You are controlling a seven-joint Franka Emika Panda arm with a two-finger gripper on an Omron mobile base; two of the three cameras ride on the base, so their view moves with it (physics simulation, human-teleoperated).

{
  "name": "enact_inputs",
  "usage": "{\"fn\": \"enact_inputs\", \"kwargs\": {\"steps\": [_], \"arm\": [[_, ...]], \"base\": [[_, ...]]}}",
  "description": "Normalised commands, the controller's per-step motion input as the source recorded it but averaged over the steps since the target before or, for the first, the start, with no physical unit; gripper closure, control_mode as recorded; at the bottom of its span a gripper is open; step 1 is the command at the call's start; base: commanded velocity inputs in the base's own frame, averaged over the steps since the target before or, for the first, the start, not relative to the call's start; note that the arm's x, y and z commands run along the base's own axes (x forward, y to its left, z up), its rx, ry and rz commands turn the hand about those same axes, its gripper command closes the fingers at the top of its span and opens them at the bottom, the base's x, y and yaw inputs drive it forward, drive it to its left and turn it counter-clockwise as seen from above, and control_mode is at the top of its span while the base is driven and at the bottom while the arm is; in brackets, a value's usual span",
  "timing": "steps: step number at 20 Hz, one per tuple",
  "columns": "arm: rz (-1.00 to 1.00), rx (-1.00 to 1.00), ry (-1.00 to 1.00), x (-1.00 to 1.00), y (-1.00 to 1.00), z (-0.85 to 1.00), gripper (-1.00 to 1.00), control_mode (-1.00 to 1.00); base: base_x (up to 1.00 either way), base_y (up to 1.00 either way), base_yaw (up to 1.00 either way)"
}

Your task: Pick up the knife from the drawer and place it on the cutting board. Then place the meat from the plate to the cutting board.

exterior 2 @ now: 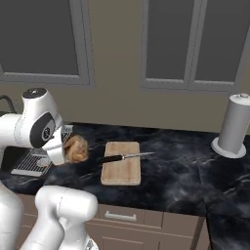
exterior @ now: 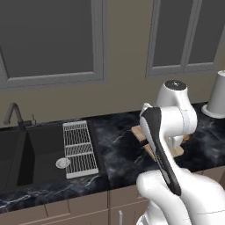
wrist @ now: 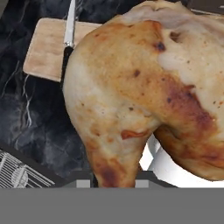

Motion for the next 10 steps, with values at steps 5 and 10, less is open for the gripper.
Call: {"fn": "enact_inputs", "kwargs": {"steps": [5,10], "arm": [[0.13,0.0,0.13,0.51,-0.7,-0.23,1.0,-1.0],[0.05,-0.01,0.13,0.45,-0.41,-0.37,1.0,-1.0]], "base": [[0.0,0.0,0.0],[0.0,0.0,0.0]]}}
